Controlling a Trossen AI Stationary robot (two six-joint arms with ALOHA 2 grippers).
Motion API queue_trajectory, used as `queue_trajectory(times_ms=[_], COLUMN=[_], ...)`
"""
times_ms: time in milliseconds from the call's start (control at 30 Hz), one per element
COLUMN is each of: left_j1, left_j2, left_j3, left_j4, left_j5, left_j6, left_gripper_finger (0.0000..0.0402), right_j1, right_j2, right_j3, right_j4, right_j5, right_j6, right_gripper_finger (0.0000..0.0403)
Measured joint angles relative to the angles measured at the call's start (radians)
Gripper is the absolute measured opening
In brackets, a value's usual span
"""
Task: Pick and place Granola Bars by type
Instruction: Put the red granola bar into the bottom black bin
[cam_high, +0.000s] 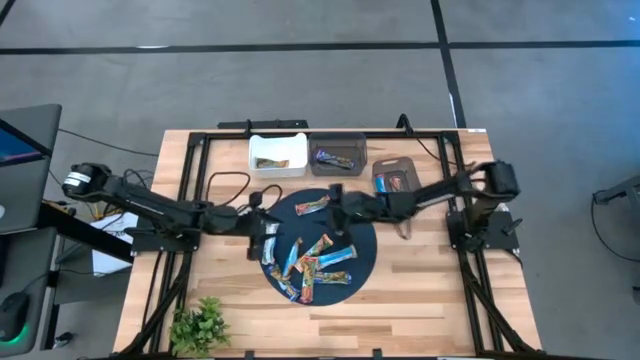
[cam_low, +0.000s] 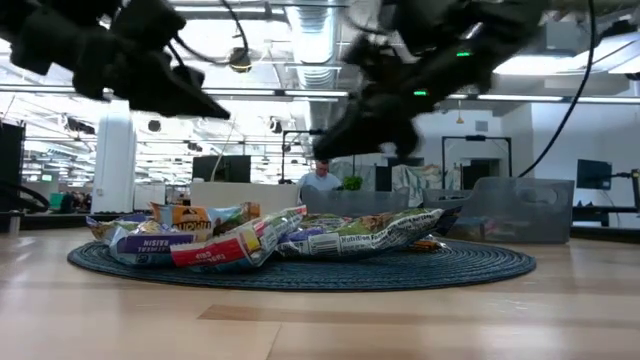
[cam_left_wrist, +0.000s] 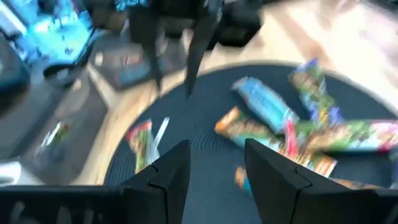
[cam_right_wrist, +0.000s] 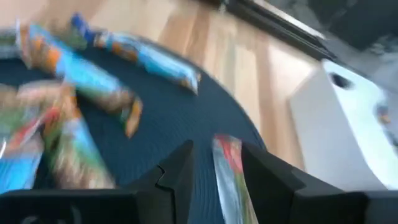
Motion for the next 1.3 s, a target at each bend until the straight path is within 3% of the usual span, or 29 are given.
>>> queue_trajectory(times_ms=[133, 400, 533, 667, 1033, 1300], left_j1=[-0.024, -0.036, -0.036, -0.036, -0.036, -0.036], left_j2=[-0.005, 0.0, 0.001, 0.001, 0.001, 0.001], left_j3=[0.001, -0.001, -0.001, -0.001, -0.001, -0.001], left_j4=[-0.041, -0.078, -0.079, -0.079, -0.076, -0.079], left_j5=[0.008, 0.003, 0.003, 0.003, 0.003, 0.004], left_j6=[-0.017, -0.039, -0.042, -0.042, -0.041, -0.041], left_gripper_finger=[0.0146, 0.0146, 0.0146, 0.0146, 0.0146, 0.0146], right_j1=[-0.043, -0.08, -0.096, -0.113, -0.163, -0.163], right_j2=[0.067, 0.183, 0.212, 0.211, 0.211, 0.211], right_j3=[0.104, 0.261, 0.307, 0.31, 0.309, 0.309], right_j4=[-0.14, -0.349, -0.366, -0.38, -0.461, -0.483], right_j5=[-0.065, -0.053, -0.041, 0.019, 0.02, -0.084], right_j6=[0.002, -0.052, -0.052, -0.023, 0.044, 0.053], right_gripper_finger=[0.0127, 0.0127, 0.0127, 0.0127, 0.0127, 0.0127])
